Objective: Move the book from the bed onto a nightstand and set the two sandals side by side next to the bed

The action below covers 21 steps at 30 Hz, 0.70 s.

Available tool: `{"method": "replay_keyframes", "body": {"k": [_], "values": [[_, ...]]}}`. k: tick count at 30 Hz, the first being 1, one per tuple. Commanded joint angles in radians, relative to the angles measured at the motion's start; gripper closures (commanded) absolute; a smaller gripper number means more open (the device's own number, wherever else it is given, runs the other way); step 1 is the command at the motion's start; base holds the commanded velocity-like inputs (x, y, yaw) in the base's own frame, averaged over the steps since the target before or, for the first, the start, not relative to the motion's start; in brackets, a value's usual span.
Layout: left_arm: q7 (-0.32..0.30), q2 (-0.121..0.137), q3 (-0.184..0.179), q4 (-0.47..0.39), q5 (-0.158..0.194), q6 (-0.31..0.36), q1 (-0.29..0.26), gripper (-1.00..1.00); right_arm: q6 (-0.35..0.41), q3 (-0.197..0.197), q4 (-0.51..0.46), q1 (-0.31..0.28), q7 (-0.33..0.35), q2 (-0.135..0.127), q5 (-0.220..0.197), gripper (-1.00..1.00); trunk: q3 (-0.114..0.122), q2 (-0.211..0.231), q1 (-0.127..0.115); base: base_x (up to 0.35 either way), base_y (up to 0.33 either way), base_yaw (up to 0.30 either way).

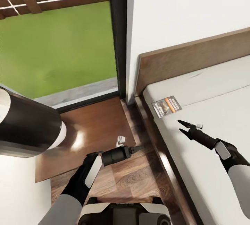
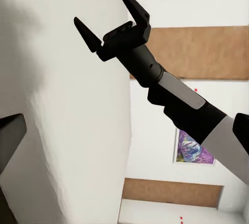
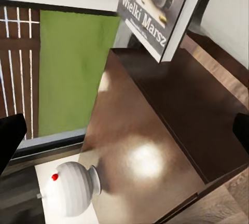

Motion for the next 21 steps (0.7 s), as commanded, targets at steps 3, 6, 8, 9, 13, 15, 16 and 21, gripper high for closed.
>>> {"method": "replay_keyframes", "body": {"k": [3, 6, 8, 9, 13, 15, 16, 21], "values": [[0.000, 0.000, 0.000, 0.000, 0.006, 0.007, 0.000, -1.00, 0.006, -0.002, 0.000, 0.000, 0.001, 0.000, -0.003, -1.00, 0.000, 0.000, 0.000, 0.016, 0.071, -0.051], [0.000, 0.000, 0.001, 0.000, 0.006, 0.007, 0.000, -1.00, 0.006, -0.002, 0.000, 0.000, 0.001, 0.000, -0.003, -1.00, 0.000, 0.000, 0.000, 0.006, 0.026, -0.169], [0.000, 0.000, 0.001, 0.000, 0.006, 0.007, 0.000, -1.00, 0.006, -0.002, 0.000, 0.000, 0.002, 0.000, -0.003, -1.00, 0.000, 0.000, 0.000, 0.002, 0.008, -0.259], [0.000, 0.000, 0.001, 0.000, 0.006, 0.007, 0.000, -1.00, 0.006, -0.002, 0.000, 0.000, 0.002, 0.000, -0.003, -1.00, 0.000, 0.000, 0.000, 0.008, 0.010, -0.277], [-0.001, 0.000, 0.001, 0.000, 0.006, 0.007, 0.000, -1.00, 0.006, -0.002, 0.000, 0.000, 0.003, 0.000, -0.003, -1.00, 0.000, 0.000, 0.000, 0.111, 0.092, -0.289], [-0.001, 0.000, 0.001, 0.000, 0.006, 0.007, 0.000, -1.00, 0.006, -0.002, 0.001, 0.000, 0.003, 0.000, -0.003, -1.00, 0.000, 0.000, 0.000, 0.200, 0.168, -0.273], [-0.001, 0.000, 0.001, 0.000, 0.006, 0.007, 0.000, -1.00, 0.006, -0.002, 0.001, 0.000, 0.003, 0.000, -0.003, -1.00, 0.000, 0.000, 0.000, 0.222, 0.190, -0.215], [-0.002, 0.000, 0.001, 0.000, 0.006, 0.007, 0.000, -1.00, 0.006, -0.002, 0.003, 0.000, 0.002, -0.001, -0.003, -1.00, 0.000, 0.000, 0.000, 0.226, 0.196, -0.094]]}}
